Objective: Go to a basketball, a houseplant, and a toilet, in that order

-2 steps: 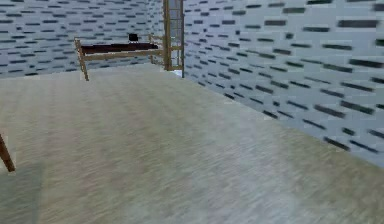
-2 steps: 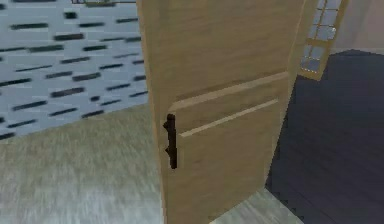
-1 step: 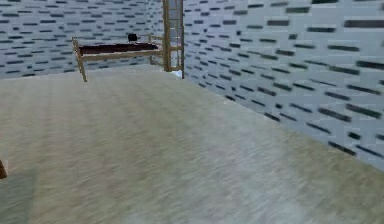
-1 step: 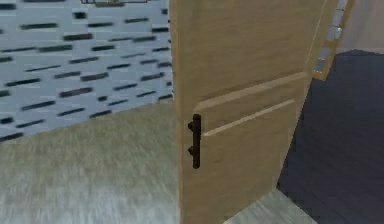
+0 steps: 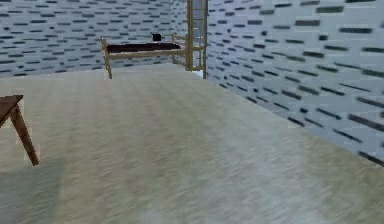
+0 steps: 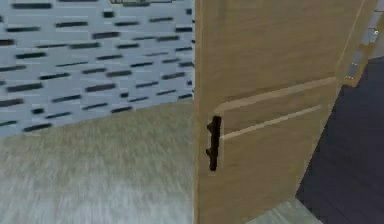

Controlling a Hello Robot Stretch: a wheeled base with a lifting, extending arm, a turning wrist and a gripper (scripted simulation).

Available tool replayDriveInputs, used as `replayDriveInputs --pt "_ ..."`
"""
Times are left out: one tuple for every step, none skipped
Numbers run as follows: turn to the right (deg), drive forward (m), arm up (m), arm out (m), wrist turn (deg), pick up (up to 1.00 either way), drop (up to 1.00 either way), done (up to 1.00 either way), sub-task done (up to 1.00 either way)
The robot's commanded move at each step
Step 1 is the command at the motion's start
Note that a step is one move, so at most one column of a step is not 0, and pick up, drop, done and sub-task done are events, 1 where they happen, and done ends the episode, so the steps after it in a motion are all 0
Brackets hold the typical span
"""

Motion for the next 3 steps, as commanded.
replayDriveInputs --pt "0.0 1.0 0.0 0.0 0.0 0.0 0.0 0.0 0.0" --pt "0.0 1.0 0.0 0.0 0.0 0.0 0.0 0.0 0.0" --pt "0.0 1.0 0.0 0.0 0.0 0.0 0.0 0.0 0.0"
